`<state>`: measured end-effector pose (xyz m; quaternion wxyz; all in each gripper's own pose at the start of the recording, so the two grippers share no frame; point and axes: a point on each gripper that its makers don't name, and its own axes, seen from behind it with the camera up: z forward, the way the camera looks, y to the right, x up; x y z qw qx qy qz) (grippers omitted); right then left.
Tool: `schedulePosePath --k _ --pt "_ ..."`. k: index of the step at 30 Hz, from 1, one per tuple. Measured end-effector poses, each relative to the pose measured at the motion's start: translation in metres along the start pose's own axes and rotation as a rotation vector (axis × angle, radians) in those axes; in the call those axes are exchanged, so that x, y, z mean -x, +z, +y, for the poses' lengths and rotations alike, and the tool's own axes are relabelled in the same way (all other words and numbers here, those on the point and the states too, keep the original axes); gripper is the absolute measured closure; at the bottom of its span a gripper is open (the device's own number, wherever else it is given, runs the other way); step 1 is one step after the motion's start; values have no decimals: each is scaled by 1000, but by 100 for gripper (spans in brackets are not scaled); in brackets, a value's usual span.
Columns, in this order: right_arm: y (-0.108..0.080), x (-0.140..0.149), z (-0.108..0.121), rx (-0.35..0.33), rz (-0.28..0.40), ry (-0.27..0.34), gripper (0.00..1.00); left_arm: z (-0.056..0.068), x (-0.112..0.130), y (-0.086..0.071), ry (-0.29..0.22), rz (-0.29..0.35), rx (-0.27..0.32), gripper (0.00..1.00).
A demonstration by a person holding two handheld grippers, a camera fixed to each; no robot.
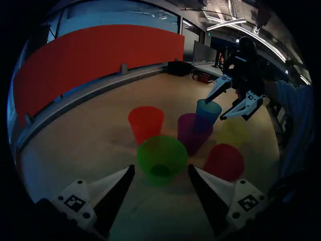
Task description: Pour water
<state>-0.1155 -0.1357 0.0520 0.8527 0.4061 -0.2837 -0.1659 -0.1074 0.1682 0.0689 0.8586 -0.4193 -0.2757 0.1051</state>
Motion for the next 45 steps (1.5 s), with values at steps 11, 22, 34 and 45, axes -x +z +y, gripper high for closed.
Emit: schedulePosePath --k 11,22,34,45 --pt "17 -7 -4 -27 0 -18 0 2 -3 14 8 -7 20 1" --pt "24 -12 -4 -35 4 -29 1 4 -2 20 14 -13 29 2" --pt "24 -12 -2 -31 18 -25 8 5 -3 21 -4 -16 33 14" --pt "15 -15 3 -11 22 -26 8 -1 -16 10 -9 25 9 14"
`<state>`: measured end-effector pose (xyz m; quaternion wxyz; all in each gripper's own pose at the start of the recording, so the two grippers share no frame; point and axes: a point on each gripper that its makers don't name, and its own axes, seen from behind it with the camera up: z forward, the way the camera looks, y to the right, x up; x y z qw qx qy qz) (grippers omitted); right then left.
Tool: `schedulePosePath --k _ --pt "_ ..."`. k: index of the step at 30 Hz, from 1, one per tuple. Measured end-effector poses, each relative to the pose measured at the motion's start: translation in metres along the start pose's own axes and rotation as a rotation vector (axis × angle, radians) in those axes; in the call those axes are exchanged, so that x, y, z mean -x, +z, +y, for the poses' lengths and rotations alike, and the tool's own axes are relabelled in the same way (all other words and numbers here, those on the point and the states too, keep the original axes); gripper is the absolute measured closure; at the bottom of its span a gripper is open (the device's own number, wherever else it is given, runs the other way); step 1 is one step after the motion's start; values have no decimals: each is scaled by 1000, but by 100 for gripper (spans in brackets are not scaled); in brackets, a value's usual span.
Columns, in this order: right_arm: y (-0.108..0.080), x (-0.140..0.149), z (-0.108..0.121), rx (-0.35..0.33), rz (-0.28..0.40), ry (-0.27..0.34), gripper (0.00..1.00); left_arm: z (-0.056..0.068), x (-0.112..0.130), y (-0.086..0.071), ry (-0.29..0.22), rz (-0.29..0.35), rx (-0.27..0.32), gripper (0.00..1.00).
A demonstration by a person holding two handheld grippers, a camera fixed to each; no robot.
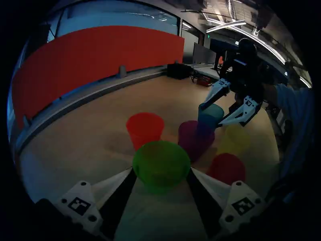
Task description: Pour water
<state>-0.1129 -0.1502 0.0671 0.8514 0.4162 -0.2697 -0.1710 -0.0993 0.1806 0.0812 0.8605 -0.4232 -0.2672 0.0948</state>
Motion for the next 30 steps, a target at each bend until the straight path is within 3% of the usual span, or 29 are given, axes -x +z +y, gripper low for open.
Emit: schedulePosePath --k 6,18,30 --pt "-17 -16 3 23 36 9 8 0 -16 -13 -1 42 -19 14" --pt "-65 -57 -3 72 131 2 8 9 -68 -56 37 170 -79 14" --pt "-103 -98 -13 126 277 21 9 18 -101 -92 53 267 -119 14"
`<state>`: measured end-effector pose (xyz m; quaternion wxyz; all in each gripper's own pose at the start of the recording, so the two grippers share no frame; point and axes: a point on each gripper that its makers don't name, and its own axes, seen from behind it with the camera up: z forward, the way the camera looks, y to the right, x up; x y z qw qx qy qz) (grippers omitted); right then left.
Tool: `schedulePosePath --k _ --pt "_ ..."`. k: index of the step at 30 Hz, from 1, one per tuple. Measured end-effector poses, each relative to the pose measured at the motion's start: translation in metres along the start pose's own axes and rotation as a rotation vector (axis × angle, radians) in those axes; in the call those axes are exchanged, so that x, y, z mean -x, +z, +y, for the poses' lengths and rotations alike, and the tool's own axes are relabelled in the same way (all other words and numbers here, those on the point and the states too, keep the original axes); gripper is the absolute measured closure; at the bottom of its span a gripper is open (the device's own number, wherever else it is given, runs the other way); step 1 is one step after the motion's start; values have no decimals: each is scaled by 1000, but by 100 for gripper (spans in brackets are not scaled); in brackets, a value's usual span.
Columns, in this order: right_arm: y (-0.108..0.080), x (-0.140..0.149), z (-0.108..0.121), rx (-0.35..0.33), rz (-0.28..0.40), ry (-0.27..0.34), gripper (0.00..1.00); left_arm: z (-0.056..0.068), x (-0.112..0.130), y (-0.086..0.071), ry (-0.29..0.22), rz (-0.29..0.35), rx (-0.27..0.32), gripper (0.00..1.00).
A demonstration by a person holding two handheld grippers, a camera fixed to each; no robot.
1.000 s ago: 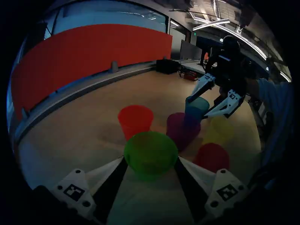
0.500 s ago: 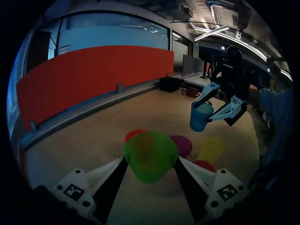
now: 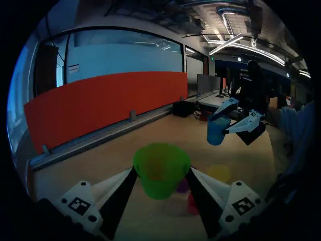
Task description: Pour water
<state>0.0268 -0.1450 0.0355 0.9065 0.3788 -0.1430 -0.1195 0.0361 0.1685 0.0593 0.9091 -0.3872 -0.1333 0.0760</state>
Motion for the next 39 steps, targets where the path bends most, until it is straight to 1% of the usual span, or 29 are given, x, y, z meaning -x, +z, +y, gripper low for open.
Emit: schedulePosePath --k 7,17,26,39 --pt "-8 -22 -5 13 75 13 8 8 -12 -8 -13 51 6 14" --pt "-15 -47 -14 21 147 18 8 20 -32 -18 -19 137 20 14" --pt "-17 -60 -15 23 183 30 9 27 -46 -23 -31 202 28 14" --pt "-21 -72 -14 28 204 20 9 39 -51 -28 -33 233 49 14"
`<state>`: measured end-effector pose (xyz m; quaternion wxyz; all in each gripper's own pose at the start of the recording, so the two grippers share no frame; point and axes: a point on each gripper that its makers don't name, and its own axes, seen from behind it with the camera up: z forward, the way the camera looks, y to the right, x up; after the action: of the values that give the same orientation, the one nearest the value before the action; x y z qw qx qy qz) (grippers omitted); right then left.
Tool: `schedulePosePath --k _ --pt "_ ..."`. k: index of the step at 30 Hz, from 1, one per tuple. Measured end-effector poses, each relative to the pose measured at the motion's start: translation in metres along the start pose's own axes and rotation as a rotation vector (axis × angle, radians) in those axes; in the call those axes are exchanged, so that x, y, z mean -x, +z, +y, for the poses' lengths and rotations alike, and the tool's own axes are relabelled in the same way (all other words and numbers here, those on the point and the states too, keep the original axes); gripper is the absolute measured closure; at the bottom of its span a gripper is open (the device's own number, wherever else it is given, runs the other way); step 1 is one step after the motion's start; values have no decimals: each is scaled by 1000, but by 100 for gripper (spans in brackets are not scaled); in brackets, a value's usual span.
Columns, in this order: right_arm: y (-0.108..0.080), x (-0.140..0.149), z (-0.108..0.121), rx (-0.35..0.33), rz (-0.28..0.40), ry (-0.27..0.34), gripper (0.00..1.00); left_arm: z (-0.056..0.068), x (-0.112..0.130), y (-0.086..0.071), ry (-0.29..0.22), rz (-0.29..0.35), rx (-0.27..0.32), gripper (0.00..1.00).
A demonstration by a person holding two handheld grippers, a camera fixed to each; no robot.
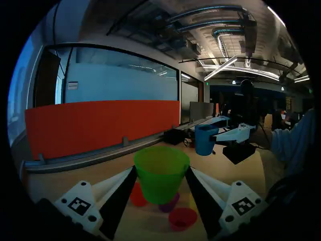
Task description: Pour water
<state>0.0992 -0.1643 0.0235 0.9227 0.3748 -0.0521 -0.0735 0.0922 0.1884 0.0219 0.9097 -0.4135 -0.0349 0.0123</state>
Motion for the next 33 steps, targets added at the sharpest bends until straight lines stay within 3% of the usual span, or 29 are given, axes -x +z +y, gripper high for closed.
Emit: schedulePosePath --k 12,33 --pt "0 -24 -4 -1 27 -59 8 15 -4 -3 12 18 23 14" --pt "12 -76 -25 -14 45 -285 9 27 0 -9 6 29 18 14"
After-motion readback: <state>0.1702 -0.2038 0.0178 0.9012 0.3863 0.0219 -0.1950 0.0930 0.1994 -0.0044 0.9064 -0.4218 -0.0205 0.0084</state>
